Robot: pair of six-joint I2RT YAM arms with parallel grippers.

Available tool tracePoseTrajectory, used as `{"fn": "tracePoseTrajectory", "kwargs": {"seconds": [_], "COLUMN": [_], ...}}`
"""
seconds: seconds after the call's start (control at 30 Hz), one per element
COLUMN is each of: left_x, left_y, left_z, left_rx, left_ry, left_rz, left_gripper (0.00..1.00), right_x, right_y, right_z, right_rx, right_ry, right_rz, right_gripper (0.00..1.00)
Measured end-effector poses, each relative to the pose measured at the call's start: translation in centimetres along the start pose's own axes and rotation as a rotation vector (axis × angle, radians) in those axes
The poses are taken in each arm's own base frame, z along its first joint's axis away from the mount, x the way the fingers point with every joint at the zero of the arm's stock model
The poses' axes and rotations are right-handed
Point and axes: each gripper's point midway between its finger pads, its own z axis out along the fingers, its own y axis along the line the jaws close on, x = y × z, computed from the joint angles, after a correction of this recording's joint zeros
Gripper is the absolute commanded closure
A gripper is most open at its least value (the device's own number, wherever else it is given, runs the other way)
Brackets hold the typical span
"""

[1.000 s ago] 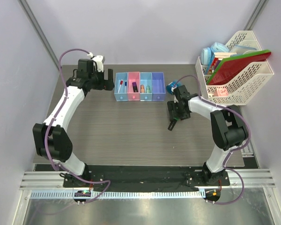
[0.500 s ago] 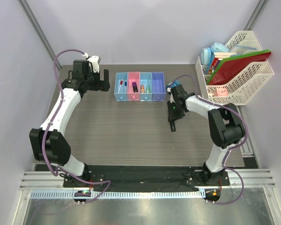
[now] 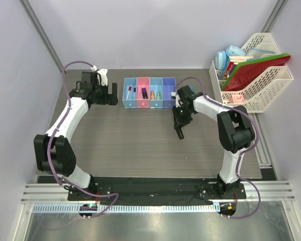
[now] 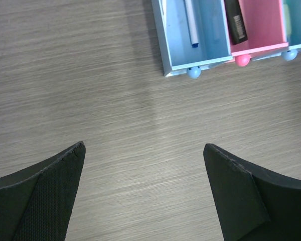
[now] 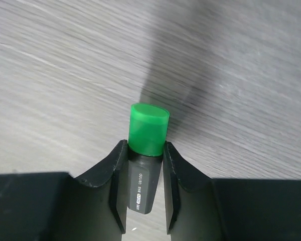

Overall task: Sort the stationery into containers
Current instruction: Pick up the pen from the center of the board, then place the pen in the storage box.

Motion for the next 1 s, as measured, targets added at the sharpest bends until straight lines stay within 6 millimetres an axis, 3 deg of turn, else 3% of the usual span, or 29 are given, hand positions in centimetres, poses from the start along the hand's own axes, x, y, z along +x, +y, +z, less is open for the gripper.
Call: {"fn": "tracePoseTrajectory", "kwargs": {"seconds": [0.1,0.27,0.4,0.53,0.73,0.87,1.0], "left_x": [0.5,1.3,1.3,1.3,2.0,3.1,4.0], "left_y": [0.1,0.3,0.2,0.2,0.5,0.6,0.6], "left_z": [0.9,2.2,2.4,2.5,3.4,4.2,4.4], "left_rx": [0.000,0.001,0.006,0.007,0.004,0.004,0.004], "left_ry": [0.020,0.050,0.050,0.049,0.071,0.102,0.124], "left_rz": [-0.003,-0.013,-0.016,-0.016,-0.010,-0.015,-0.018], "left_gripper": [0.00,0.00,0.00,0.00,0.00,0.00,0.00], "right_x": [-1.6,-8.5,-12.9,-16.4,-21.4,-22.1,-22.9], "right_y": [1.2,4.3,6.6,9.0,12.6,14.0,14.9], "right_z": [-1.2,-5.0,-7.0,-6.4,-3.4,-2.5,-2.9], "right_rx": [-0.036,-0.125,-0.190,-0.242,-0.319,-0.356,-0.390], "right_ry": [-0.008,-0.166,-0.262,-0.302,-0.364,-0.381,-0.421], "right_rz": [-0.018,-0.063,-0.087,-0.106,-0.147,-0.163,-0.183], "right_gripper": [0.99,0.99,0.99,0.99,0.99,0.99,0.99]}}
